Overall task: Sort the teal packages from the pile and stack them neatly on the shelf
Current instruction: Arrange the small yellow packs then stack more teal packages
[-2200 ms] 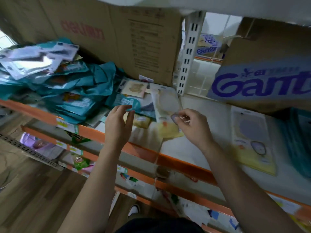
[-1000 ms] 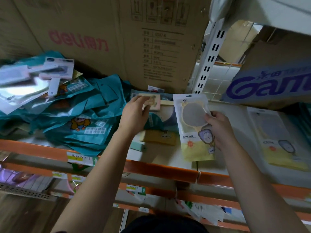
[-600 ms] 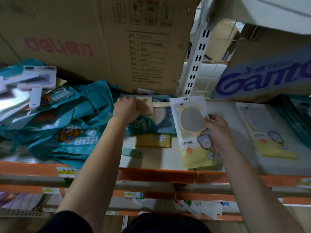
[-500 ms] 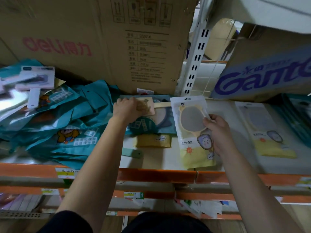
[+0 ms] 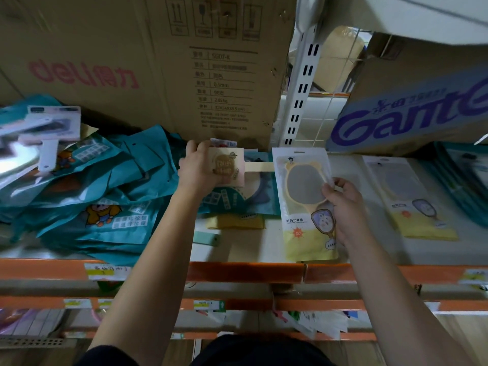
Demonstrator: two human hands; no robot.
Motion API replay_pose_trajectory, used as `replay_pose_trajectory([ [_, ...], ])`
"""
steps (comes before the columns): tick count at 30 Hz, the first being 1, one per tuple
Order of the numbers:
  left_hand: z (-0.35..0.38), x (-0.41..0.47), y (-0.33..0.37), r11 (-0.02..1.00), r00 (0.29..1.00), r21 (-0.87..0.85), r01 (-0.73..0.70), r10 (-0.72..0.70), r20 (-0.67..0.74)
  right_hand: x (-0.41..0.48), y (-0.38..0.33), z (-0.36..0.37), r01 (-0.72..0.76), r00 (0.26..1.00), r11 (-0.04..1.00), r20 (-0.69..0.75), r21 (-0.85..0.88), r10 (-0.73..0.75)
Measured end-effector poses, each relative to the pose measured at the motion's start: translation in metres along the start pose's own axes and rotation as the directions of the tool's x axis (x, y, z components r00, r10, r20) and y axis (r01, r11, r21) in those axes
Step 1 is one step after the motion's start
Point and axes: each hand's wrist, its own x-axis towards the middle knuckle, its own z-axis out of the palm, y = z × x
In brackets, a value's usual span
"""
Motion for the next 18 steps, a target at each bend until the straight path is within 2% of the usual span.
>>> replay_pose_trajectory([
  [3, -0.001, -0.005, -0.002, 0.995, 1.0, -0.099, 0.019, -0.02, -0.015, -0.003, 0.0, -0.003, -0.011, 1.0, 1.0, -0.004, 0.009, 0.011],
  [6, -0.002, -0.006, -0.005, 0.963, 0.988, -0.219, 0.155, -0.15, 0.039, -0.006, 0.0, -0.005, -0.015, 1.0, 1.0, -0.008, 0.008, 0.015],
  [9, -0.004, -0.007, -0.005, 0.889, 0.965, -0.376, 0.262, -0.254, 0.071, -0.007, 0.001, -0.007, -0.006, 1.0, 1.0, -0.009, -0.006, 0.006],
  [13, -0.001, -0.014, -0.004, 0.795, 0.969, -0.558, 0.239, -0.23, 0.087, -0.007, 0.003, -0.008, -0.014, 1.0, 1.0, -0.005, -0.019, 0.014],
  [18, 0.004, -0.024, 0.001, 0.77, 0.981, -0.619, 0.156, -0.196, 0.003, -0.005, 0.003, -0.009, -0.026, 1.0, 0.999, -0.01, -0.028, 0.025],
])
